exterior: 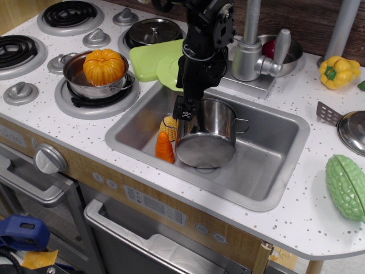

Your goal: Flip pot upright in sink

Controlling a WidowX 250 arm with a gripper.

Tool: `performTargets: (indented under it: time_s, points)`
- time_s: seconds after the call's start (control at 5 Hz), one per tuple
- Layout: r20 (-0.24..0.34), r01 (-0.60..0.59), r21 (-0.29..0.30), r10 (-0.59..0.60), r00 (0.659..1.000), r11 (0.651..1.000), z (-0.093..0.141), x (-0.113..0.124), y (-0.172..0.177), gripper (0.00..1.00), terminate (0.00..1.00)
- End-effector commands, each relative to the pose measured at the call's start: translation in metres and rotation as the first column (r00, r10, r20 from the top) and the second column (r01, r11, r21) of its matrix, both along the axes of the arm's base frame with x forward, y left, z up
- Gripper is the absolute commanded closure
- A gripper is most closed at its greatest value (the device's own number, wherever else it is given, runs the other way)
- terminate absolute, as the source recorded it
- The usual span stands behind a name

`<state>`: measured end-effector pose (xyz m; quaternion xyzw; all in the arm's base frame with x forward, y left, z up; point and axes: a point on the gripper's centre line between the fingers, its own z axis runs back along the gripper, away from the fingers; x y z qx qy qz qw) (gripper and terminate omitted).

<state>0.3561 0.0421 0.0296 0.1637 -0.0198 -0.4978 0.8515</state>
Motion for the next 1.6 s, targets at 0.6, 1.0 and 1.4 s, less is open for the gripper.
performTargets:
  time_s: [0.6, 1.0, 1.4]
  points:
    - [-0.019, 0.045, -0.161, -0.049, 0.999, 0.986, 0.033, 0.022, 0.013, 0.00, 0.00]
    - [-0.050, 0.020, -0.425, -0.046, 0.998, 0.905, 0.025, 0.025, 0.023, 0.00, 0.00]
    - [-0.068, -0.014, -0.533, -0.027, 0.997, 0.846, 0.015, 0.027, 0.023, 0.00, 0.00]
